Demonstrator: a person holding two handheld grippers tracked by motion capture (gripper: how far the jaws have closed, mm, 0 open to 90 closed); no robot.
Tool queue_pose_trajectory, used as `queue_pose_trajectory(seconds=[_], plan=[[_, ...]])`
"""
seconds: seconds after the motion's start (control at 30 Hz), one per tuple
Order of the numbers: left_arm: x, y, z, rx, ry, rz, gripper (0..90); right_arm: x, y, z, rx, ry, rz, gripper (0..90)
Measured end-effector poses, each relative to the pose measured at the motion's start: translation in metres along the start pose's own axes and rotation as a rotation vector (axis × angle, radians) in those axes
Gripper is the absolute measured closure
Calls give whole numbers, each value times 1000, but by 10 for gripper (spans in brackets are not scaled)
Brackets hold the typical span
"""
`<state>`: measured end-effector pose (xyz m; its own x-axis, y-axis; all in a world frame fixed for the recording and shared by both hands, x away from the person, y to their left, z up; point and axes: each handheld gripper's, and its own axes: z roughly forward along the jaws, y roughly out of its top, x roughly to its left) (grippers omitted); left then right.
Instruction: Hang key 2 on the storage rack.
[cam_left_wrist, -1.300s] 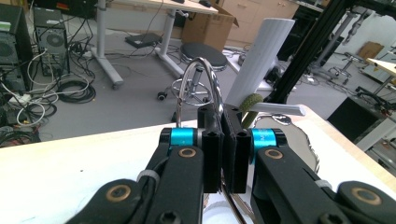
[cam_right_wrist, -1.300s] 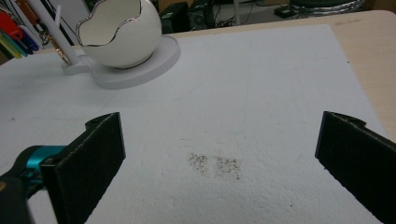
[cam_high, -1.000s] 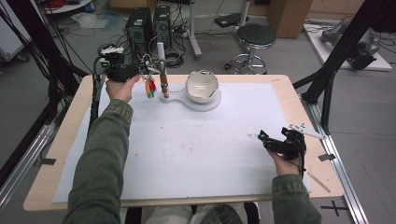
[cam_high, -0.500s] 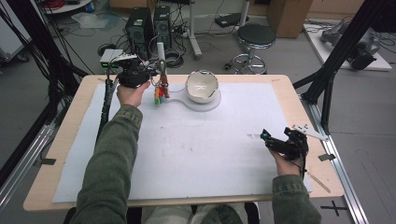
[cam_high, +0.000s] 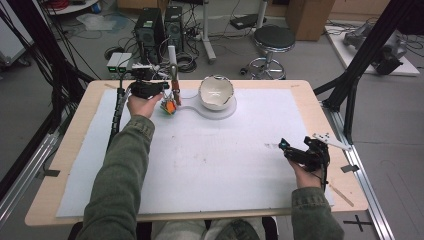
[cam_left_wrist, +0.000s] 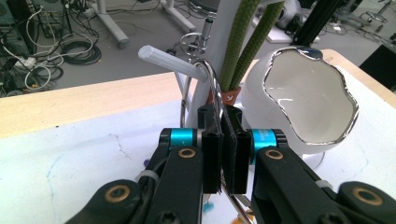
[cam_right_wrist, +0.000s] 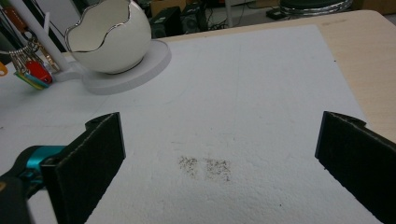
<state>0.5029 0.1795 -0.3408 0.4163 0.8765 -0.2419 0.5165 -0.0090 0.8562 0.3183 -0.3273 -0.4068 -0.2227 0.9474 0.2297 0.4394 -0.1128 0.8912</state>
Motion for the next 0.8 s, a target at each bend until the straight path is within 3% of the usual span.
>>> queue_pose_trajectory(seconds=[0.13, 0.23, 0.3, 0.4, 0.47, 0.53, 0.6, 0.7, 0.8], plan=[[-1, 0, 0, -3, -5, -1, 849, -2, 0, 0, 0, 0, 11, 5], [-3, 1, -4, -44, 5, 8, 826, -3, 0, -1, -1, 0, 20, 5], [-5, 2, -6, -58, 16, 1, 681, -3, 0, -1, -2, 5, 33, 5], [-4, 1, -10, -82, -8, -27, 485, -5, -1, -1, 0, 8, 47, 5], [1, 0, -12, -106, -27, -87, 362, -5, -1, -1, -1, 2, 47, 5], [5, -3, -15, -126, -30, -115, 278, -6, -1, -2, -4, -5, 37, 5], [7, -4, -18, -133, -2, -116, 188, -5, -1, -2, 4, -11, 23, 5], [11, -6, -19, -114, -3, -130, 39, -5, -1, -1, 17, -16, 2, 6], [11, -9, -23, -129, 6, -121, 16, -4, -1, 0, 16, -16, -6, 5]])
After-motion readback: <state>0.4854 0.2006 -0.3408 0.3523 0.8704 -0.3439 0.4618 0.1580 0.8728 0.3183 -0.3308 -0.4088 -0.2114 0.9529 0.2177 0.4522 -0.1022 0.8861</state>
